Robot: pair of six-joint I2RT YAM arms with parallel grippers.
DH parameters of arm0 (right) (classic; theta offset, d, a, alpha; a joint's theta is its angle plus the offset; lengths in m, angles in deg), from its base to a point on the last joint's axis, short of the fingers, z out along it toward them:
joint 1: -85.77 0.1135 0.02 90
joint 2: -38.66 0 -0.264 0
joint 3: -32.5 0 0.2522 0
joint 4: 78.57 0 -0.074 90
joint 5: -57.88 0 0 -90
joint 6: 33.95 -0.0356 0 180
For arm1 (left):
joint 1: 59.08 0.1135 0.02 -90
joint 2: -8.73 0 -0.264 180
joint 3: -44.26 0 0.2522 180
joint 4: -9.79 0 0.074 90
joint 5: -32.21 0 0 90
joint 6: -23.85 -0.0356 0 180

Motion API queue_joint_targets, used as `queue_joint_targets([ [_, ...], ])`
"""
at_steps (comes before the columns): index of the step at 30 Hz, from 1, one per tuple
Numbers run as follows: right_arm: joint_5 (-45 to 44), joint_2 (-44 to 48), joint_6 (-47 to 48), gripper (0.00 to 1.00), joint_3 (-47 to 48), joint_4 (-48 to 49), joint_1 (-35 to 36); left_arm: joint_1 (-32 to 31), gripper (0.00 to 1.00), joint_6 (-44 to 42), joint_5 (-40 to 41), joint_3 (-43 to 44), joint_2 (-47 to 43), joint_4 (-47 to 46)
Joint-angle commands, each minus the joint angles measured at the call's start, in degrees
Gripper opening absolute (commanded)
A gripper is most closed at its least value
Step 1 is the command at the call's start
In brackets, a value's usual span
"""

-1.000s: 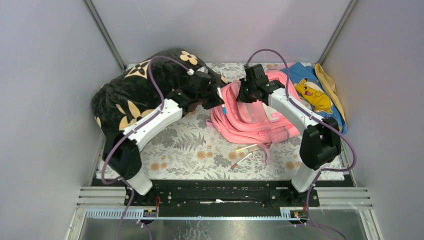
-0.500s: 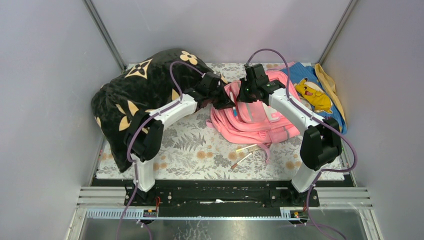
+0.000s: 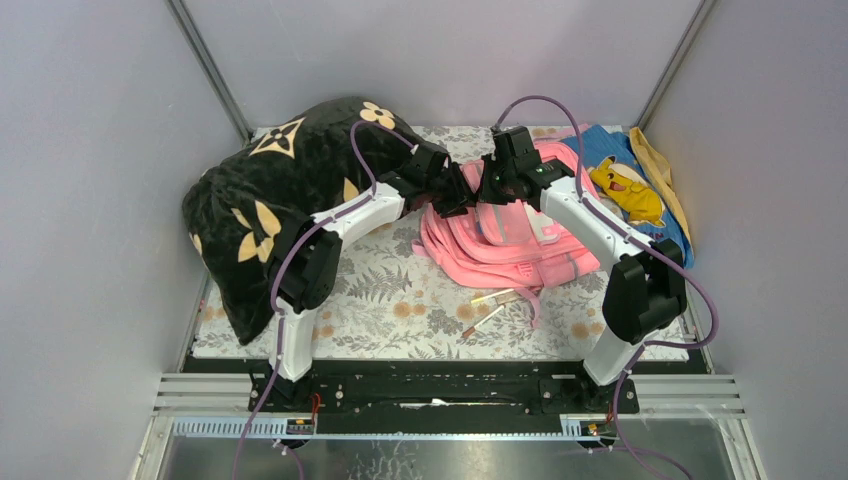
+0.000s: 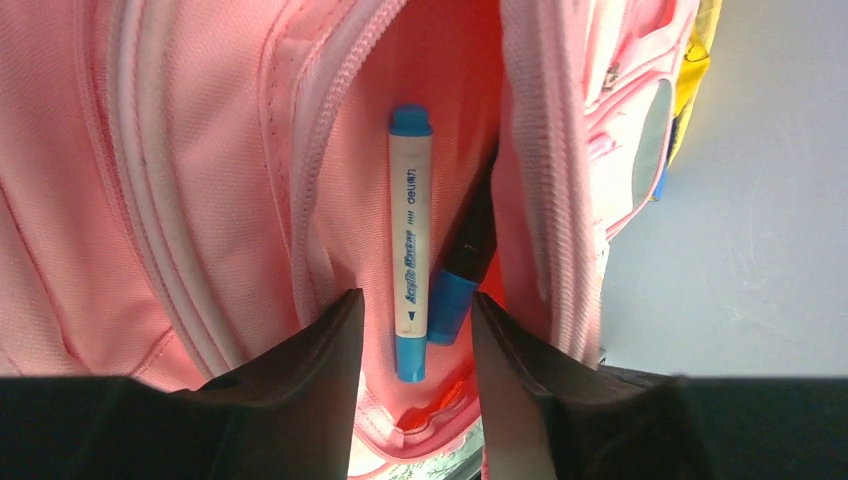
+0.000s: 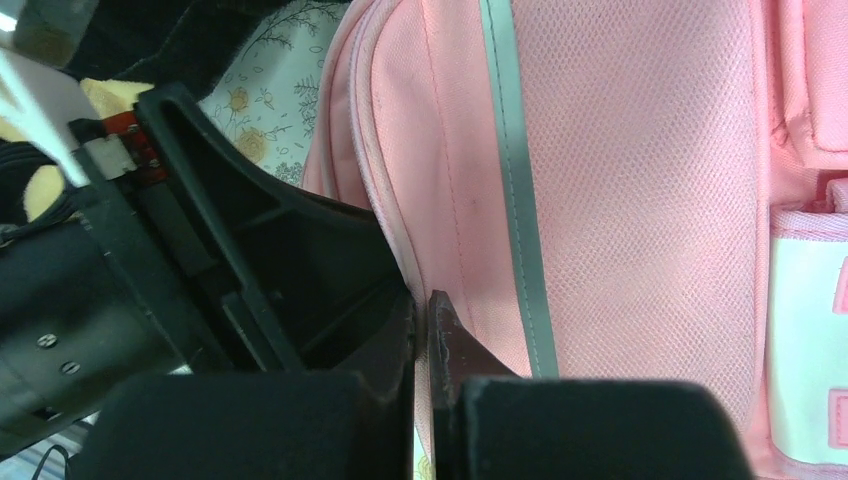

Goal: Pack the student bag
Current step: Place the stationery in the student bag, then pick up the stationery from the center of the board.

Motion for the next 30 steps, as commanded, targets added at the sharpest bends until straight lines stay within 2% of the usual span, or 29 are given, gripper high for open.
queue_joint_targets([
  [1, 1.7, 4.1, -1.4, 0.00, 1.7, 1.1, 0.6, 0.2, 0.49, -3.0, 2.8, -0.8, -4.7, -0.5],
  [11, 0.7, 3.1, -1.7, 0.00, 1.5, 1.1, -0.2, 0.2, 0.46, -8.4, 6.9, -14.3, -19.3, -1.8],
  [14, 0.6, 2.7, -1.5, 0.00, 2.0, 0.7, -0.4, -1.3, 0.44, -14.3, 7.2, -19.8, -24.3, -2.8],
  [18, 0.8, 2.9, -1.6, 0.00, 1.5, 0.9, -0.5, -8.7, 0.43, -24.1, 16.0, -27.2, -28.5, 1.4],
  [20, 0.7, 2.8, -1.8, 0.00, 1.2, 1.2, -0.5, -13.1, 0.48, -25.9, 17.5, -31.3, -30.6, 0.8],
  [22, 0.7, 2.5, -1.7, 0.00, 1.3, 1.0, -0.6, -17.1, 0.56, -25.5, 18.2, -34.7, -32.5, -0.6],
  [24, 0.7, 2.4, -1.8, 0.00, 1.5, 0.8, -0.6, -20.6, 0.60, -23.5, 20.6, -34.9, -32.3, 1.5],
  [26, 0.5, 2.4, -1.8, 0.00, 1.3, 1.0, -0.5, -23.9, 0.61, -21.4, 22.8, -33.7, -30.5, 4.6],
  [30, 0.2, 2.0, -1.7, 0.00, 1.5, 0.7, -0.6, -30.1, 0.61, -20.0, 24.6, -34.2, -27.4, 1.7],
])
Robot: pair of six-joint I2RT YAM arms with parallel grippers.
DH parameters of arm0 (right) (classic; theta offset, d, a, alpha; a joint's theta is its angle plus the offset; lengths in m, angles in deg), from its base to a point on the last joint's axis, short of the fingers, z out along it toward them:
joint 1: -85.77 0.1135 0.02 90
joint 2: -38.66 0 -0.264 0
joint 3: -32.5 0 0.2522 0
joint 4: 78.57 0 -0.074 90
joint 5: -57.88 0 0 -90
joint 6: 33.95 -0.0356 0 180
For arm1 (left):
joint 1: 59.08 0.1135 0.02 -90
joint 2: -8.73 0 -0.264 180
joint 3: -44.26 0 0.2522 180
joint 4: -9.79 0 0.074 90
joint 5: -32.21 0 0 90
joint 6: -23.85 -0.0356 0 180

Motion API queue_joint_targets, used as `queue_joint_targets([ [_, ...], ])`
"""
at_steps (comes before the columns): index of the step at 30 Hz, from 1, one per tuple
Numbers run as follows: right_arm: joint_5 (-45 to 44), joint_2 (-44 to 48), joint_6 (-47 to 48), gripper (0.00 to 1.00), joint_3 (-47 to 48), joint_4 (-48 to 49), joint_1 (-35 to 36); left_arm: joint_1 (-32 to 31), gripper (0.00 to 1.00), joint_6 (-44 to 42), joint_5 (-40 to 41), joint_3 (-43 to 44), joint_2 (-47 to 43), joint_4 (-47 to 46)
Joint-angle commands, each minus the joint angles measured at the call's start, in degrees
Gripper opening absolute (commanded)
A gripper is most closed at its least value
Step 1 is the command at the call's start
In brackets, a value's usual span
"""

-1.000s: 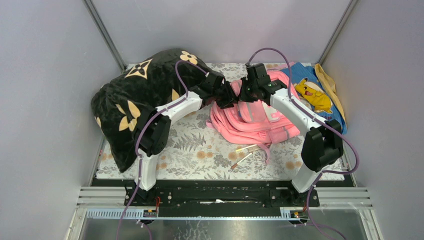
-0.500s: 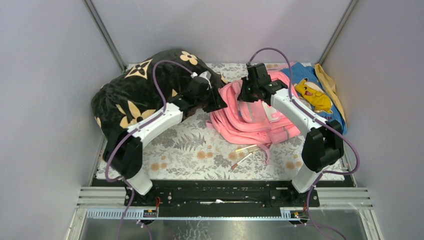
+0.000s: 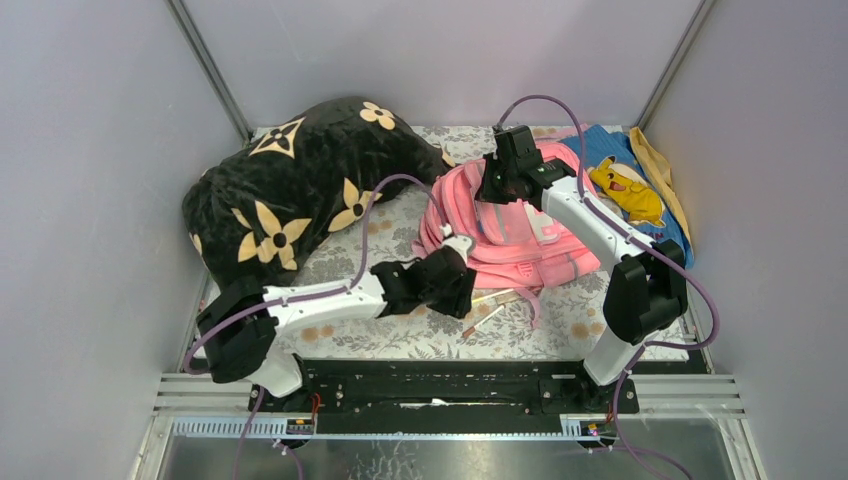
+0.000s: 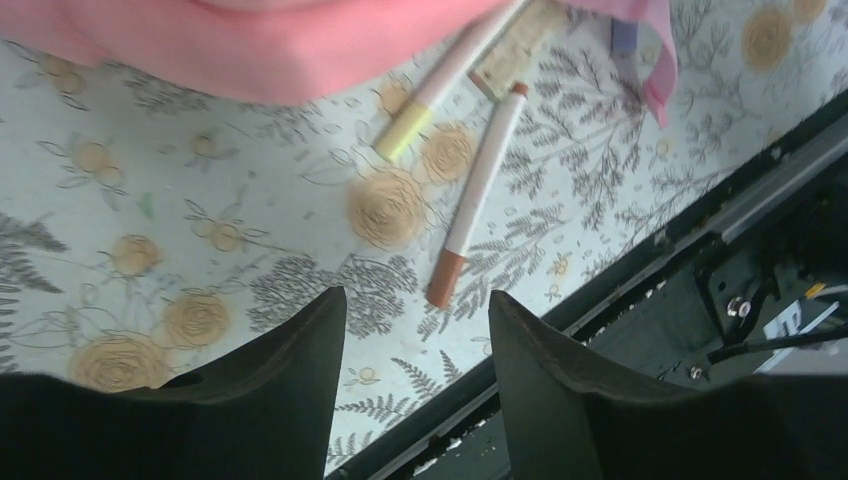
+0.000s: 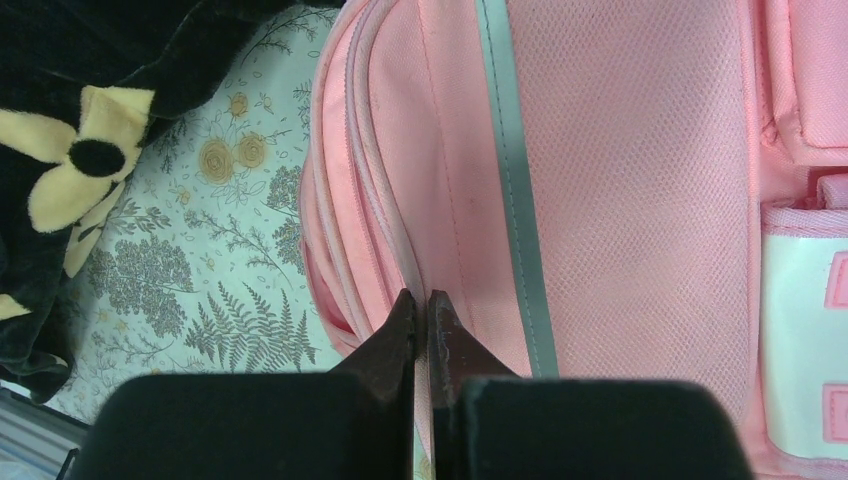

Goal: Pack the student bag
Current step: Pick up the stationery from the center of the board.

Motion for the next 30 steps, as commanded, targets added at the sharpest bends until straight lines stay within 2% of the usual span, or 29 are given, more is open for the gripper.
queue_joint_targets([
  [1, 0.5, 1.4, -1.3, 0.00, 1.6, 0.6, -0.1, -5.3, 0.62, 0.6, 5.5, 1.3, 3.8, -1.8],
  [5, 0.6, 2.2, -1.3, 0.00, 0.9, 0.8, -0.2, -8.5, 0.67, -0.5, 9.5, 6.8, 11.1, 2.4],
  [8, 0.6, 2.7, -1.2, 0.00, 0.0, 0.8, -0.1, -10.1, 0.68, -1.3, 10.8, 8.1, 13.6, 1.5],
  [14, 0.7, 2.7, -0.9, 0.00, 0.2, 0.6, -0.2, -10.9, 0.66, -2.8, 13.0, 10.4, 18.4, 2.0],
  [18, 1.0, 2.4, -1.0, 0.00, 0.5, 0.7, -0.2, -11.6, 0.60, -3.5, 15.5, 12.1, 21.3, 3.0],
  [25, 1.4, 2.0, -1.0, 0.00, 0.5, 0.8, -0.1, -13.0, 0.37, -3.1, 16.3, 12.4, 25.9, 2.8],
  [28, 1.1, 2.4, -0.9, 0.00, 0.3, 0.9, -0.2, -13.0, 0.17, -2.9, 16.2, 11.9, 26.3, 2.8],
  [30, 0.7, 2.6, -0.9, 0.00, 0.2, 0.8, -0.2, -13.0, 0.09, -3.1, 15.7, 11.4, 25.7, 2.7],
])
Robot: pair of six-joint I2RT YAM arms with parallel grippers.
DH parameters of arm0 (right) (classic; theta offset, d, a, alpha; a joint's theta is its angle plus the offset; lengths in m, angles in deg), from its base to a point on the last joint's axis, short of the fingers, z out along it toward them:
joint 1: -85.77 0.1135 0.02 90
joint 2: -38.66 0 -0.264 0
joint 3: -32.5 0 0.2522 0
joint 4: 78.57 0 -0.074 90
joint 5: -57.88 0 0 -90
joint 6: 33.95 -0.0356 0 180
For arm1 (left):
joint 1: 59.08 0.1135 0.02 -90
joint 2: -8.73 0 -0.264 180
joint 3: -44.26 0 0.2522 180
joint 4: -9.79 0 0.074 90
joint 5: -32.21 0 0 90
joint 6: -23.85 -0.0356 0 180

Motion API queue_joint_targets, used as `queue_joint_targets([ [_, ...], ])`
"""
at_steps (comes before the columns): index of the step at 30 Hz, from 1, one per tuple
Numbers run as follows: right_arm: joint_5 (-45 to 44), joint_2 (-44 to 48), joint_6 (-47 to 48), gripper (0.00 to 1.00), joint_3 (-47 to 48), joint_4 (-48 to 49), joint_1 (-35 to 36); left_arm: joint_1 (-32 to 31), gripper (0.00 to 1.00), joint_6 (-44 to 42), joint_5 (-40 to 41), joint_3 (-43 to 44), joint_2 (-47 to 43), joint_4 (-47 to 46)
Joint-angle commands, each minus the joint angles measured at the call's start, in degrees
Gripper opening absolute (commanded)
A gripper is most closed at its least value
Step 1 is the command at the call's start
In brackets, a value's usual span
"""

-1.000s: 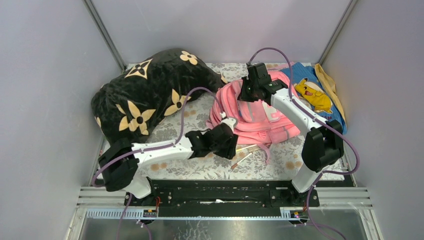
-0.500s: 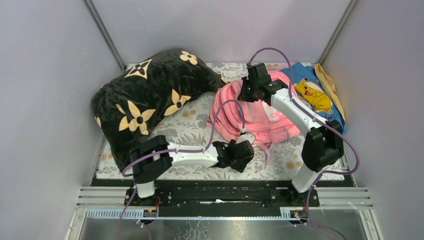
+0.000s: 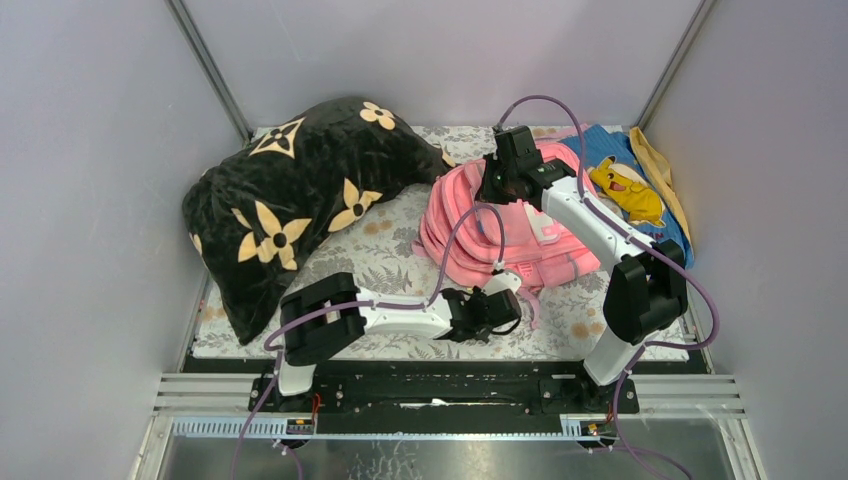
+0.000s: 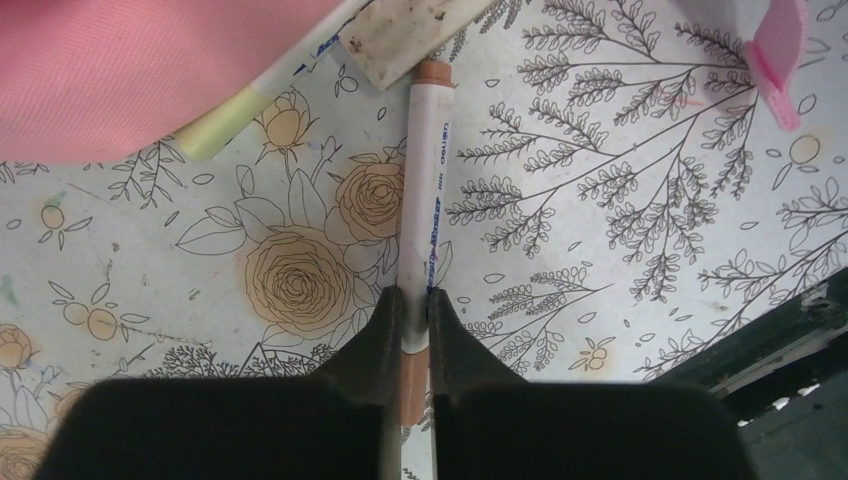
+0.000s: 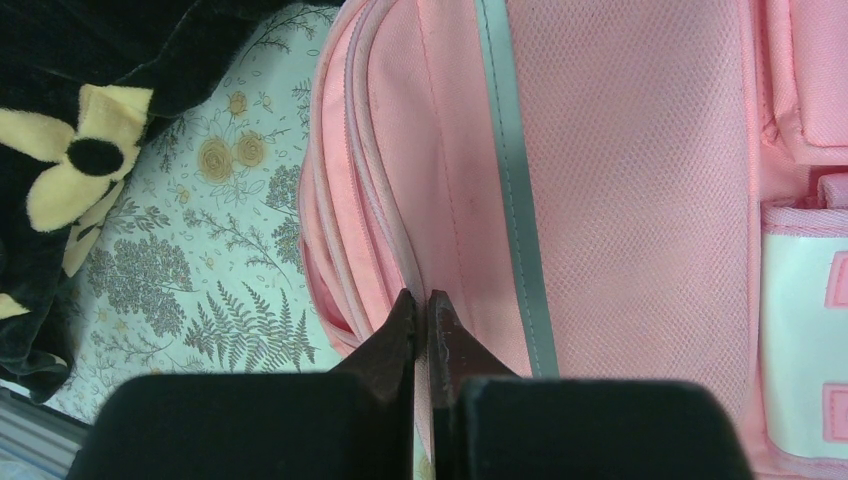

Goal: Pack the student bag
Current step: Pick up the stationery from the center of the board.

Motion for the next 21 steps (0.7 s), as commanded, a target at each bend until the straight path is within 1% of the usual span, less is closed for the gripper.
queue_joint_targets([
  [1, 0.5, 2.7, -0.8, 0.00, 0.3, 0.8, -0.2, -0.3, 0.05, -0.5, 0.0, -1.8, 1.8, 0.7],
  [2, 0.5, 2.8, -0.9, 0.00, 0.3, 0.8, -0.3, -0.3, 0.00, -0.7, -0.1, -2.1, 1.0, 0.6],
  [3, 0.4, 2.9, -0.9, 0.00, 0.3, 0.9, -0.3, -0.3, 0.00, -1.3, -0.4, -2.4, 0.1, 0.6],
  [9, 0.4, 3.2, -0.9, 0.00, 0.4, 0.8, -0.3, -0.1, 0.00, -4.1, -1.9, -2.8, -6.5, 4.2],
  [13, 0.4, 3.4, -0.9, 0.00, 0.4, 0.7, -0.4, 1.8, 0.00, -5.2, -5.9, -4.5, -12.2, 6.4],
  [15, 0.0, 3.7, -0.9, 0.00, 0.4, 0.4, -0.4, 4.1, 0.00, -3.9, -7.5, -5.6, -15.0, 7.9],
  [17, -0.4, 4.4, -0.9, 0.00, 0.1, 0.5, -0.5, 7.9, 0.00, -2.4, -9.5, -7.2, -18.7, 8.6],
  [20, -0.7, 4.9, -0.8, 0.00, -0.1, 0.5, -0.6, 16.0, 0.00, -0.4, -15.8, -9.4, -25.6, 6.6],
  [21, -0.6, 4.9, -0.8, 0.00, 0.0, 0.3, -0.7, 18.9, 0.00, -0.1, -20.0, -9.8, -27.1, 5.7],
])
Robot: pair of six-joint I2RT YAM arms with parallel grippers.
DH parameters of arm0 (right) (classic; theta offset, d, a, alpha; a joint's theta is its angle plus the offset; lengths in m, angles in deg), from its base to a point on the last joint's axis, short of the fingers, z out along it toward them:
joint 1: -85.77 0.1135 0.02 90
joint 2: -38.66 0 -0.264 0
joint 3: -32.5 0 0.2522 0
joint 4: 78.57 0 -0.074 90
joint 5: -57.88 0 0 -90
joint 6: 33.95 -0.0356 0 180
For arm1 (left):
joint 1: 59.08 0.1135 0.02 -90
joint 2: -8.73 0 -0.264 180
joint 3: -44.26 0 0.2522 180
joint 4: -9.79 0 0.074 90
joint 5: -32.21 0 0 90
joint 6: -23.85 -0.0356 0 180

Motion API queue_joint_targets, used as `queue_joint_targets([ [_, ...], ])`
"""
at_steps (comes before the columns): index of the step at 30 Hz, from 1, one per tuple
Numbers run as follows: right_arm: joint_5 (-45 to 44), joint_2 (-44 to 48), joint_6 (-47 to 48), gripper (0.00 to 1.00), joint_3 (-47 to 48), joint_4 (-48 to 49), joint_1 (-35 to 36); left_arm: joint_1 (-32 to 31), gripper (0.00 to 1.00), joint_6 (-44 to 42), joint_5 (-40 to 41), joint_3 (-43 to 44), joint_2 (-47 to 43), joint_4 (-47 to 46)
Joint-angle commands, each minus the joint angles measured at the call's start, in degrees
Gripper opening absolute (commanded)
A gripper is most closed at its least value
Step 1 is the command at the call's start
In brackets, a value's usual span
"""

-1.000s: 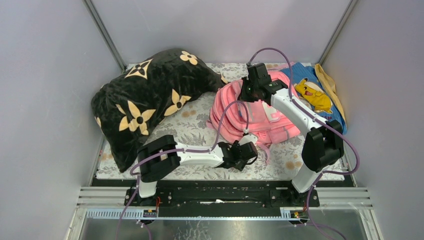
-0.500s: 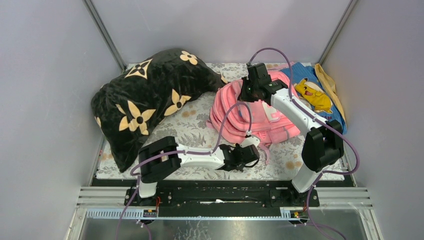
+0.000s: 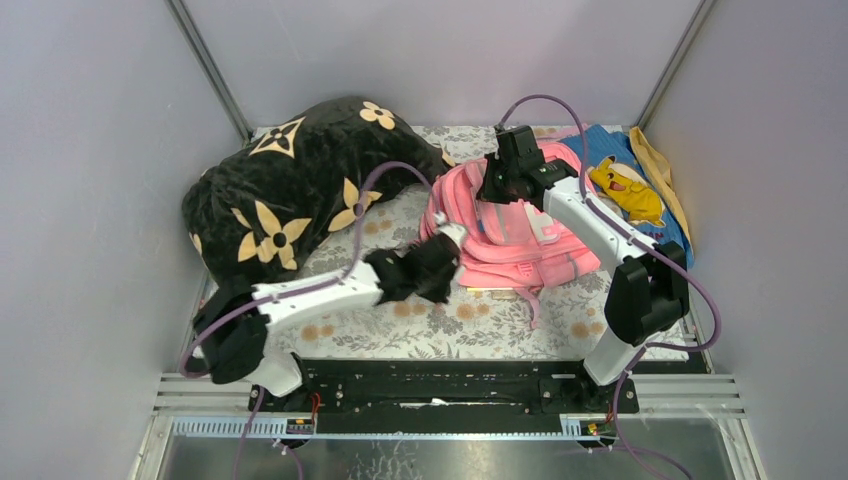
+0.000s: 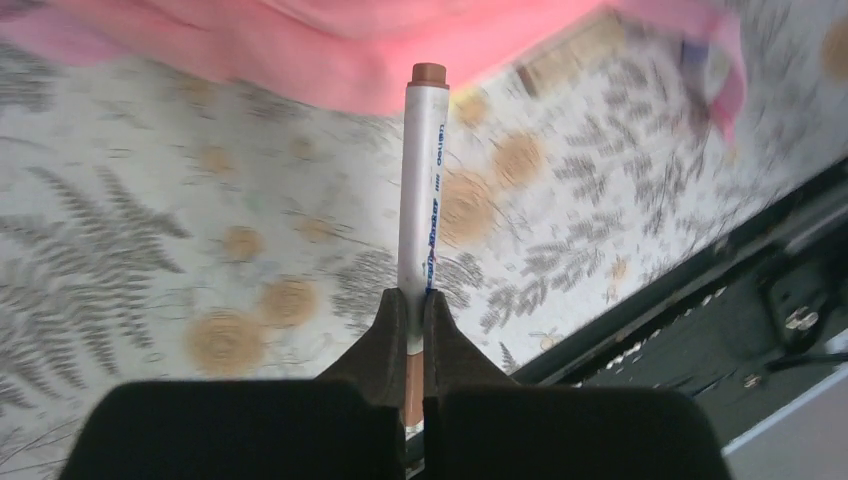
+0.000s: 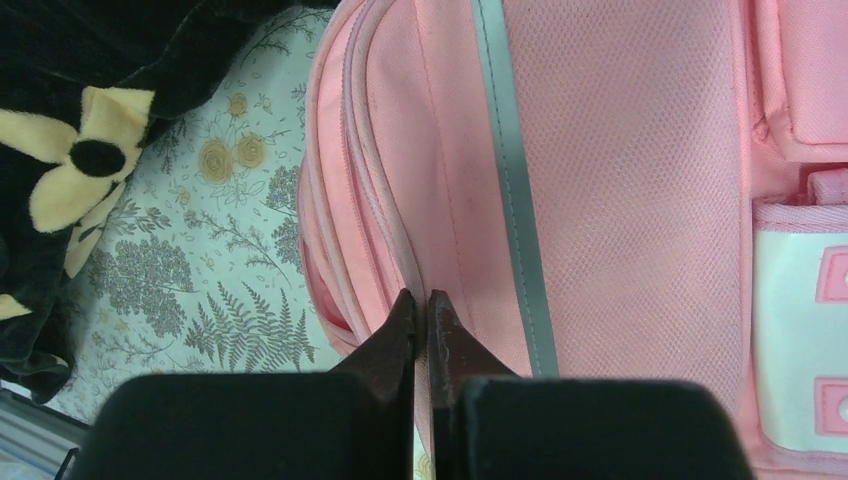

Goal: Pack the student bag
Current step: Pick up the stationery from the center of the board, then place the stationery in the student bag.

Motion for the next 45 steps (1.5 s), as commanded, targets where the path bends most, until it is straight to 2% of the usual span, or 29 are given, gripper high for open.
queue_joint_targets([
  [1, -0.4, 4.2, -0.6, 0.00, 0.6, 0.2, -0.5, 11.7, 0.00, 2.9, -12.7, -2.0, -7.8, -1.3],
  [5, -0.2, 3.9, -0.6, 0.00, 1.3, -0.2, -0.7, 21.4, 0.00, 6.8, -20.5, 0.8, -8.0, -3.4],
  [10, -0.5, 4.2, -0.5, 0.00, 1.8, -0.3, -0.8, 27.5, 0.00, 16.7, -27.8, 3.9, -5.4, -13.0],
  [13, -0.4, 3.9, -0.7, 0.00, 2.1, -0.3, -0.8, 28.9, 0.00, 23.9, -28.9, 6.1, -1.6, -20.4],
  [17, -0.2, 3.1, -0.9, 0.00, 3.2, -0.3, -0.8, 29.1, 0.00, 29.3, -28.3, 9.2, 5.1, -28.7],
  [21, 0.1, 2.3, -1.0, 0.00, 4.5, -0.4, -0.9, 29.1, 0.00, 31.8, -26.1, 14.5, 11.0, -27.1],
  [26, 0.5, 2.2, -1.2, 0.00, 4.3, 0.0, -0.9, 29.1, 0.00, 34.3, -23.5, 17.0, 14.6, -28.6],
  [28, 0.6, 2.3, -1.4, 0.00, 4.0, 0.2, -0.9, 29.1, 0.00, 34.6, -22.9, 18.7, 16.5, -27.8],
  [29, 0.7, 2.3, -1.4, 0.00, 3.9, 0.3, -0.9, 29.0, 0.10, 34.4, -22.9, 19.7, 17.4, -27.3],
  [30, 0.7, 2.4, -1.5, 0.00, 3.9, 0.2, -0.9, 29.0, 0.28, 34.4, -23.0, 20.6, 18.3, -26.7],
  [31, 0.6, 2.4, -1.5, 0.00, 3.8, 0.2, -0.8, 29.0, 0.40, 34.2, -22.8, 21.2, 18.9, -26.0],
  [33, 0.3, 2.5, -1.5, 0.00, 3.8, 0.2, -0.9, 28.9, 0.54, 33.5, -21.9, 21.4, 18.8, -25.8],
  [34, 0.1, 2.5, -1.5, 0.00, 3.7, 0.1, -0.9, 28.8, 0.57, 33.0, -21.3, 21.0, 18.2, -25.8],
  [37, -0.1, 2.6, -1.4, 0.00, 3.6, 0.2, -0.9, 28.7, 0.55, 31.1, -20.2, 19.7, 15.4, -25.3],
  [41, -0.2, 2.3, -1.3, 0.00, 3.6, 0.2, -1.1, 28.6, 0.40, 25.7, -18.6, 16.1, 8.1, -22.1],
  [45, 0.1, 2.2, -1.3, 0.00, 3.5, 0.5, -1.3, 27.5, 0.36, 12.5, -16.8, 7.5, -0.1, -20.7],
])
